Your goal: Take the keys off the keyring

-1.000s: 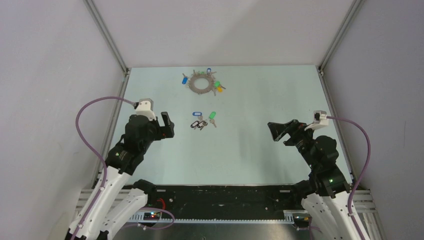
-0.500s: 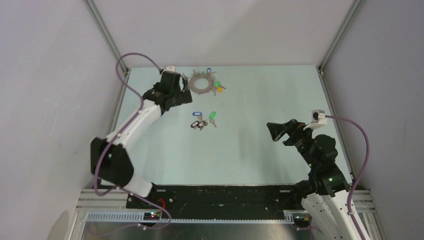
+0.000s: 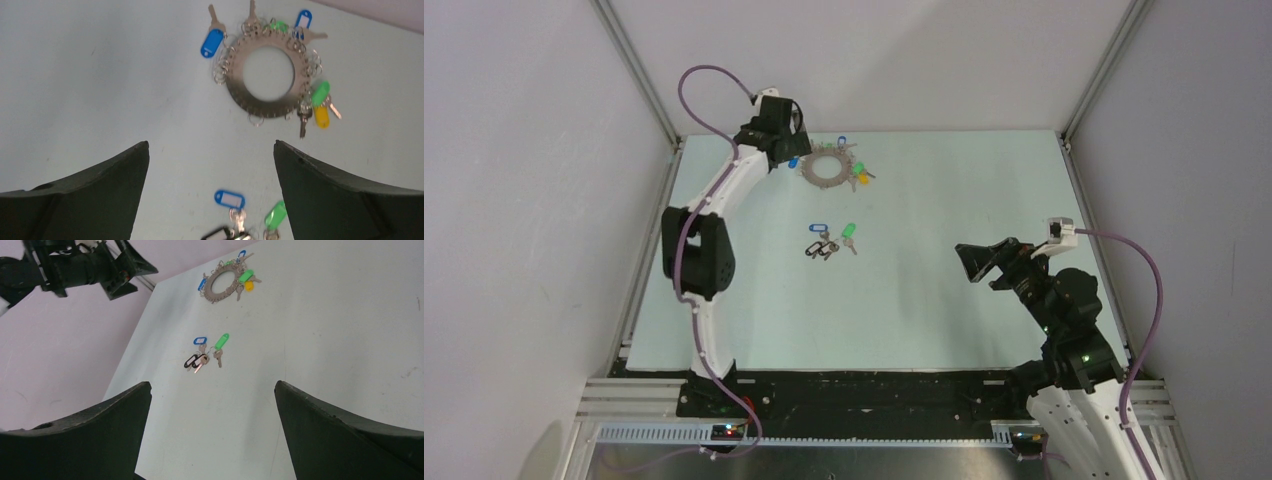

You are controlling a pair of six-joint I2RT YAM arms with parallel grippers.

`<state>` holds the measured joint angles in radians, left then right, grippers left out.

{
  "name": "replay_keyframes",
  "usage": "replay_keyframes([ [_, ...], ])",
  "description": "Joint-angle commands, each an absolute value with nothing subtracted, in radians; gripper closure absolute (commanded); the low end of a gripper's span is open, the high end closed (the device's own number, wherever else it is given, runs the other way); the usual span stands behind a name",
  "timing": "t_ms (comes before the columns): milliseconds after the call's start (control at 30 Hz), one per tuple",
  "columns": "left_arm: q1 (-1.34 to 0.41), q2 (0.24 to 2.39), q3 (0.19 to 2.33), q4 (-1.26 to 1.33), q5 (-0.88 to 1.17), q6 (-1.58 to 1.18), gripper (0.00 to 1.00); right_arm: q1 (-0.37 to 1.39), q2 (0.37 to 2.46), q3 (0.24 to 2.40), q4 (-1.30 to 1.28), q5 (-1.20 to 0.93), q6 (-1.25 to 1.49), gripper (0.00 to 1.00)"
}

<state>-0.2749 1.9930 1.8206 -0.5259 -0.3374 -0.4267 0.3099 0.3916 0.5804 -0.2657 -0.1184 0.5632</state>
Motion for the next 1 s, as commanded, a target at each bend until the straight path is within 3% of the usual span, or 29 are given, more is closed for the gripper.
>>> replay_keyframes([
  [0, -0.225, 2.11, 1.951, -0.516, -0.274, -0.417, 0.04, 0.305, 0.387, 0.634, -0.236, -0.137, 0.552, 0.01],
  [333, -0.136, 2.483, 2.255, -0.562, 0.049, -0.589, 0.1, 0.303, 0.392, 0.655, -0.231, -0.142, 0.544, 0.01],
  [367, -0.132, 2.506, 2.276, -0.577, 0.054, -0.6, 0.21, 0.302, 0.392, 0.657, -0.231, -0.14, 0.544, 0.01],
  [433, -0.123, 2.559, 2.353, -0.621, 0.072, -0.623, 0.34, 0.302, 0.392, 0.663, -0.231, -0.141, 0.542, 0.01],
  [600, -0.117, 2.624, 2.476, -0.757, 0.084, -0.661, 0.53, 0.301, 0.391, 0.677, -0.236, -0.131, 0.54, 0.01],
  [967, -0.131, 2.539, 2.342, -0.944, 0.059, -0.555, 0.67, 0.301, 0.399, 0.677, -0.234, -0.152, 0.58, 0.01],
])
